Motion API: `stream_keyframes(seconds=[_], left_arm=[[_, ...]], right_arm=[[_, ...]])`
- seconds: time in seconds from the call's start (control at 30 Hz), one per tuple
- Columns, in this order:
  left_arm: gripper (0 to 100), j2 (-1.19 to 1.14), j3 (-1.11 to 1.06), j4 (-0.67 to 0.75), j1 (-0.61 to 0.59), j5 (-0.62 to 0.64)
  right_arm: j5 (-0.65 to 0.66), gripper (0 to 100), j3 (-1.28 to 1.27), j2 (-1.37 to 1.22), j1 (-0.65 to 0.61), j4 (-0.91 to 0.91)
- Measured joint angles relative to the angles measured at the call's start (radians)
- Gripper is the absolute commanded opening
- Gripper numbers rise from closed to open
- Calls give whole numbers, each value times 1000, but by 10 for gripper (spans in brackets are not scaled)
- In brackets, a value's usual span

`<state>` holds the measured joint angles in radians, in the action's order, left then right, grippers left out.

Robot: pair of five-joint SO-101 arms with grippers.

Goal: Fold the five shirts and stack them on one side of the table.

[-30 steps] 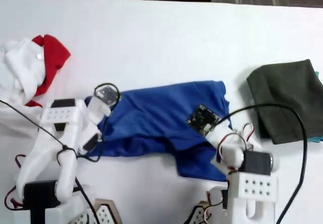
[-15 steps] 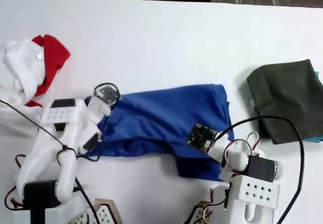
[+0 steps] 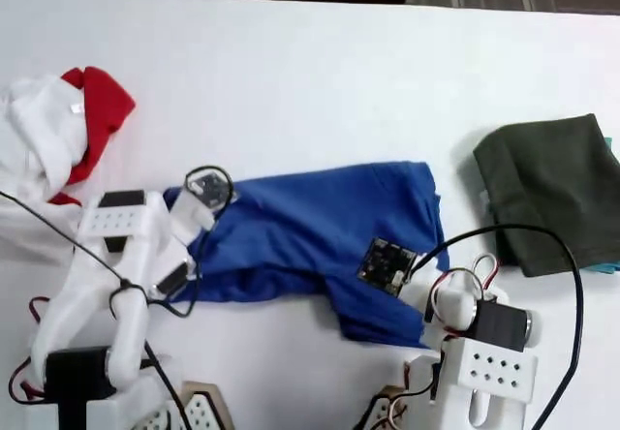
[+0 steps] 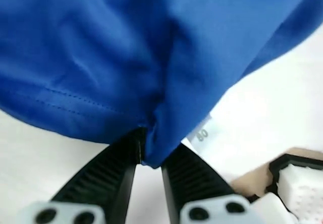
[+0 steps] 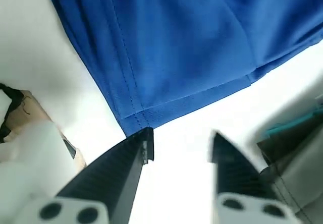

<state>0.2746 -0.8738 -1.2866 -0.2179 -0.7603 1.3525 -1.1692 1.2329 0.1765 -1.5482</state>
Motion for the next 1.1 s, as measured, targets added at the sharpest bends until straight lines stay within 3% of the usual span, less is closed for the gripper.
stream_keyframes(seconds=[0.13,0.3,0.47,0.73,1.1], left_arm=[[27,12,0,-40,2,-6],[27,12,0,-20,2,-6],[27,12,0,5,-2,-6],[27,15,0,-146,3,-84],[27,15,0,-226,3,-186]], right_arm=[[-9,216,28,0,0,-2],[-146,212,51,0,-6,114],[-247,212,51,0,-97,140],[-382,212,51,0,-189,219],[-405,212,-41,0,-203,304]])
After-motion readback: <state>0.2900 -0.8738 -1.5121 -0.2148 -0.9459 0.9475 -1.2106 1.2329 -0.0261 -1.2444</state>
